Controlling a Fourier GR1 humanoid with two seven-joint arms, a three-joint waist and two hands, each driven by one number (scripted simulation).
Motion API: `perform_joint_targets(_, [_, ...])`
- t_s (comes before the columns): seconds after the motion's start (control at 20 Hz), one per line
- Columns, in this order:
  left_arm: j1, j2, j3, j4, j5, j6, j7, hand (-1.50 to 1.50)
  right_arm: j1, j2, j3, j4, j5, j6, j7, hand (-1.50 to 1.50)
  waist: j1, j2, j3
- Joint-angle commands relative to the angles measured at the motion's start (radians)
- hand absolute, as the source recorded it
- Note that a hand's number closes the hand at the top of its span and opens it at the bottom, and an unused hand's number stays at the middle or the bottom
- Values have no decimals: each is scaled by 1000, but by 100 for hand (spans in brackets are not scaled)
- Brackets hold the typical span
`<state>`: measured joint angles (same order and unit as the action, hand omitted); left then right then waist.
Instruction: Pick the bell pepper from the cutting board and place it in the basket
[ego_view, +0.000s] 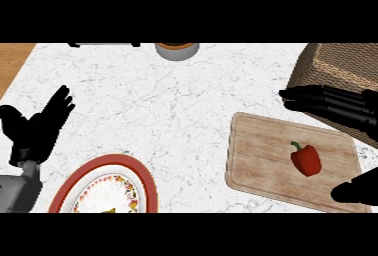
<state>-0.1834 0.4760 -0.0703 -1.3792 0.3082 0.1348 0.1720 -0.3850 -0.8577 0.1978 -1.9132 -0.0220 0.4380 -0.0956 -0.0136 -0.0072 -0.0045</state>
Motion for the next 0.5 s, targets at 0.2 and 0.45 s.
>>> perform_joint_targets(0.2, [-38, -32, -3, 50, -22, -6, -15, 0, -194, -218, -137, 79, -52, 201, 263, -150, 13, 7, 2])
perform_joint_targets(0.45, [-25, 0, 21, 10, 1, -46, 20, 0, -284, -265, -72, 178, -156, 431, 296, -150, 33, 7, 2])
